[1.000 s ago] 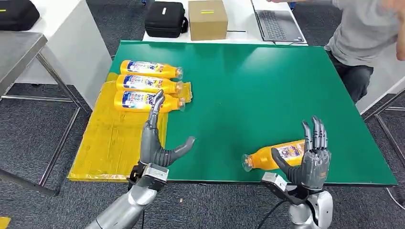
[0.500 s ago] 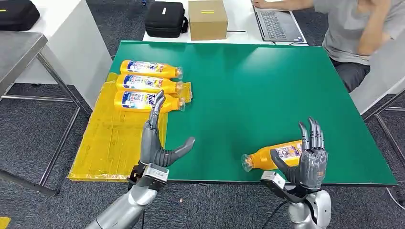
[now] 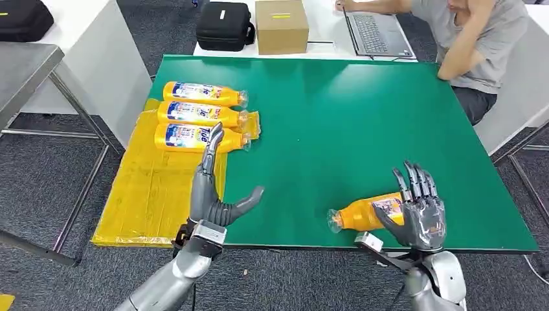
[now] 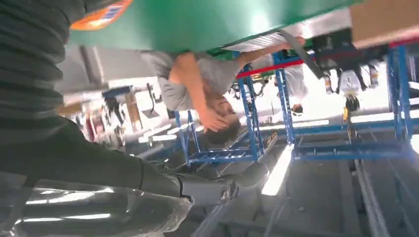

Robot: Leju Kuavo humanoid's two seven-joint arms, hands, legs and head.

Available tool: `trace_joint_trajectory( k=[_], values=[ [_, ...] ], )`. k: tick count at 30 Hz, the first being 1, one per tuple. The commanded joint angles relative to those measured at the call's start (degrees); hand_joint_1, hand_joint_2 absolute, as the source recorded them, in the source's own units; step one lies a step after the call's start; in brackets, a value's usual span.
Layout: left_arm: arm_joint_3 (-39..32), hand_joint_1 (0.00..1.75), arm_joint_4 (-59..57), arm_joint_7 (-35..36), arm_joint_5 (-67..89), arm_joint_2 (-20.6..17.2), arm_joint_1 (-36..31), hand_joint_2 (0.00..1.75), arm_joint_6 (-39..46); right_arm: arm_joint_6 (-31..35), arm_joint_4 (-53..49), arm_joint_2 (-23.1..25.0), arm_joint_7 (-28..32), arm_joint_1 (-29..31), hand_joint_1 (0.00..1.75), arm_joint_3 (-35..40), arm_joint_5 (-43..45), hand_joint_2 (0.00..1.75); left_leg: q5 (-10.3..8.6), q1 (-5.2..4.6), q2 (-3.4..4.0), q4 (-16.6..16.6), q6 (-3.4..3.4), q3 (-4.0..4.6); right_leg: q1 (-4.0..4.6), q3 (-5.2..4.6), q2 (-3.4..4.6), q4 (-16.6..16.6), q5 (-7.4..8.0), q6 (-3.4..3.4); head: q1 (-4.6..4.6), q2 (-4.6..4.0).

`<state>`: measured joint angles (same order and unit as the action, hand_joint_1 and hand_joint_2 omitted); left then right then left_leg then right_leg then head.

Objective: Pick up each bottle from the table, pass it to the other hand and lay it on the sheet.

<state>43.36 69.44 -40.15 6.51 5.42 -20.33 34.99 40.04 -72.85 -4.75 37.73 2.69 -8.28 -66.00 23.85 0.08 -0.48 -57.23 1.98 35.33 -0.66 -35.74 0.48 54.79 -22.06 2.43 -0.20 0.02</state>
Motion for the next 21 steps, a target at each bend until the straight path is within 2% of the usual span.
trace_joint_trajectory(
  k=[1,5,8,10,11,17,20,21],
  values=[
    [0.47,0.00,-1.22,0.15,-0.60,-1.71,-1.11,1.75,-2.76,-10.04,-5.61,-10.19,-10.97,-5.76,0.00,3.92,-0.26,1.75,0.07,-0.02,-0.12,0.02,-0.05,-0.18,-0.01,0.21,-0.17,0.01,-0.13,-0.04,0.00,0.00],
    [0.39,0.00,-1.73,0.15,-0.50,-1.12,-1.39,1.75,-3.06,-12.53,-8.74,-12.34,-12.29,-8.52,0.00,4.63,0.68,1.75,0.23,-0.06,-0.23,-0.04,-0.09,-0.41,-0.05,0.46,-0.33,0.08,-0.31,-0.08,0.00,0.00],
    [0.15,0.00,-1.56,0.15,-0.31,-1.19,-1.43,1.75,-3.35,-16.55,-10.47,-14.07,-13.35,-8.48,0.00,5.83,1.46,1.75,0.08,-0.07,-0.07,0.02,-0.04,-0.09,-0.07,0.12,-0.13,0.01,-0.08,-0.05,0.00,0.00],
    [0.15,0.00,-1.56,0.15,-0.31,-1.19,-1.43,1.75,-3.35,-16.55,-10.47,-14.07,-13.35,-8.48,0.00,5.83,1.46,1.75,0.07,-0.06,-0.04,0.02,-0.03,-0.07,-0.07,0.09,-0.10,0.01,-0.06,-0.05,-0.02,0.00],
    [0.01,0.00,-1.52,0.15,-0.29,-1.21,-1.41,1.75,-3.58,-17.60,-10.92,-14.59,-13.64,-8.28,0.00,5.95,1.52,1.75,0.18,-0.06,-0.01,-0.01,-0.07,-0.27,-0.06,0.27,-0.10,0.06,-0.17,-0.09,-0.02,0.00],
    [-0.39,0.00,-2.08,0.15,0.11,-0.55,-0.94,1.75,-4.02,-23.77,-13.42,-17.13,-14.75,-8.32,0.00,6.67,2.71,1.75,0.10,-0.05,0.00,0.01,-0.03,-0.14,-0.04,0.15,-0.09,-0.01,-0.08,-0.05,0.00,0.00],
    [-0.64,0.00,-2.53,0.15,0.14,-0.01,-0.81,1.75,-4.31,-25.45,-12.07,-17.14,-14.60,-7.14,0.00,7.25,3.44,1.75,0.42,-0.06,0.11,-0.07,-0.13,-0.71,-0.04,0.66,-0.06,0.14,-0.41,-0.15,-0.02,0.00],
    [-0.63,0.00,-2.68,0.15,0.29,0.23,-0.80,1.75,-4.55,-25.92,-10.68,-17.03,-14.33,-6.23,0.00,7.91,3.27,1.75,0.15,-0.05,0.06,0.02,-0.04,-0.28,-0.04,0.28,-0.04,-0.01,-0.13,-0.07,0.00,0.00]
  ],
)
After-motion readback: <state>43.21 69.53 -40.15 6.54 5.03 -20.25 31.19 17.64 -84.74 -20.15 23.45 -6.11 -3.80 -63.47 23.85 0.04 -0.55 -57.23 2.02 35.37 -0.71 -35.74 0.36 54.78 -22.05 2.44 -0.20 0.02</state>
